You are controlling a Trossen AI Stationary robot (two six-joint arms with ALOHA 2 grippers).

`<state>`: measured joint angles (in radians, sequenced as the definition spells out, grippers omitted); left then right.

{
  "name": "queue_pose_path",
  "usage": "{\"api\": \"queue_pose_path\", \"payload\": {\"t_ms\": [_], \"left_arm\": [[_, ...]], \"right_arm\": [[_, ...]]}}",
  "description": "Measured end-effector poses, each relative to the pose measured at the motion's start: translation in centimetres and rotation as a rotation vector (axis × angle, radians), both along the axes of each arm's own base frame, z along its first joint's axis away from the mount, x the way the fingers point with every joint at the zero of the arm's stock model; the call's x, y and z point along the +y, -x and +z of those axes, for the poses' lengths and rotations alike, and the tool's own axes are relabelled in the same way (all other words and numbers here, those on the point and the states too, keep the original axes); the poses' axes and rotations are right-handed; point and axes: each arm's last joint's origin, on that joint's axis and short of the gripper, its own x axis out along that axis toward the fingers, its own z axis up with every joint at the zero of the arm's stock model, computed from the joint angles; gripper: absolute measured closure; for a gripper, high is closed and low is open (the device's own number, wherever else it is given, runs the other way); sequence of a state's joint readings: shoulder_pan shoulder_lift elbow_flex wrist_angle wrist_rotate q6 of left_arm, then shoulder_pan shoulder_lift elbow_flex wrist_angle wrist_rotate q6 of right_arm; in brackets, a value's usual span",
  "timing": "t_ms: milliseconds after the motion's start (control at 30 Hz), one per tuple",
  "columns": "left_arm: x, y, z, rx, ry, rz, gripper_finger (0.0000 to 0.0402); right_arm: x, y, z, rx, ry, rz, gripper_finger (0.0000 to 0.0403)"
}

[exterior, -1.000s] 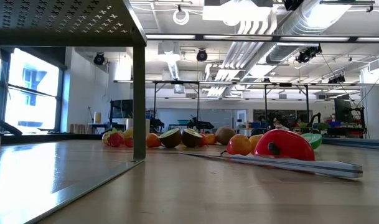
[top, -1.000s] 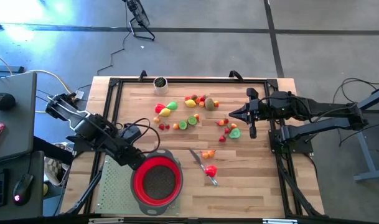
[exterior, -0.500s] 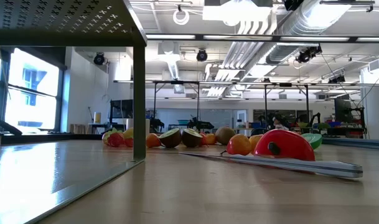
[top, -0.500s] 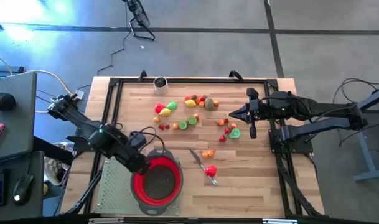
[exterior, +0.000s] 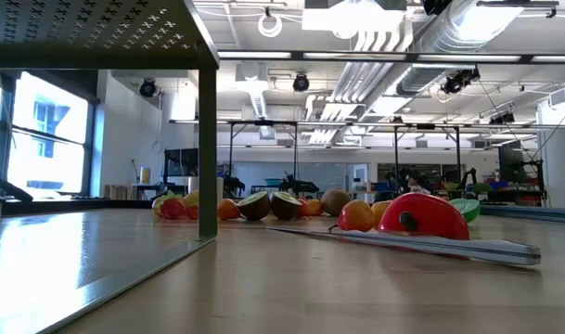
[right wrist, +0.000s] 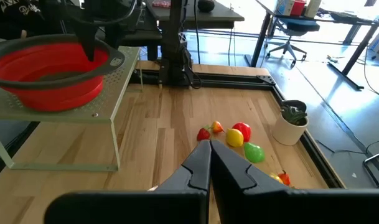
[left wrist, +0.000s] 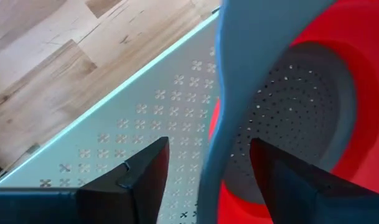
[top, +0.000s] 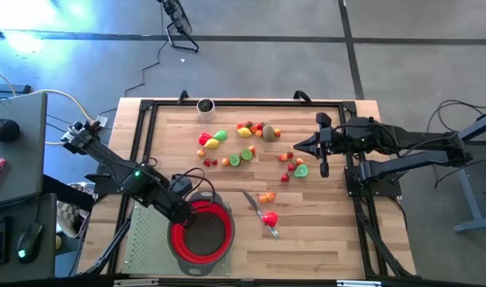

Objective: Pick & Place Fruit
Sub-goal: Put the red strainer bowl on the shelf

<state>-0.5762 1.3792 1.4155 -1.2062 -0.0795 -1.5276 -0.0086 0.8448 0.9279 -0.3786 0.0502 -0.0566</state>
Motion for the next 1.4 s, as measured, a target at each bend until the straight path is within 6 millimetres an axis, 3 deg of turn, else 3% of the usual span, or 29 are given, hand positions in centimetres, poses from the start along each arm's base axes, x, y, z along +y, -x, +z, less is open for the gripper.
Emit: {"api": "queue_pose_path", "payload": {"t_ms": [433, 733, 900, 1067, 1400], "left_arm": [[-0.1, 0.2, 0.6, 0.009, 0.065, -0.026, 0.0386], [0.9, 1.9, 3.2, -0.065, 0.137, -0.041, 0.0393], [1.7, 3.7, 4.5, -0.019, 0.239, -0.077, 0.0387], [2.3, 5.2, 4.3, 0.128, 0.262, -0.110, 0.0394], [2.6, 5.7, 3.8, 0.156, 0.161, -0.263, 0.0394]], "right_arm": [[0.0, 0.0, 0.0, 0.000, 0.002, -0.002, 0.0401], [0.0, 0.1, -0.2, 0.023, 0.001, -0.003, 0.0401], [0.0, 0.1, -0.2, 0.026, 0.001, -0.002, 0.0401], [0.0, 0.1, -0.2, 0.026, 0.001, -0.003, 0.0401], [0.0, 0.1, -0.2, 0.026, -0.005, -0.004, 0.0401]]}}
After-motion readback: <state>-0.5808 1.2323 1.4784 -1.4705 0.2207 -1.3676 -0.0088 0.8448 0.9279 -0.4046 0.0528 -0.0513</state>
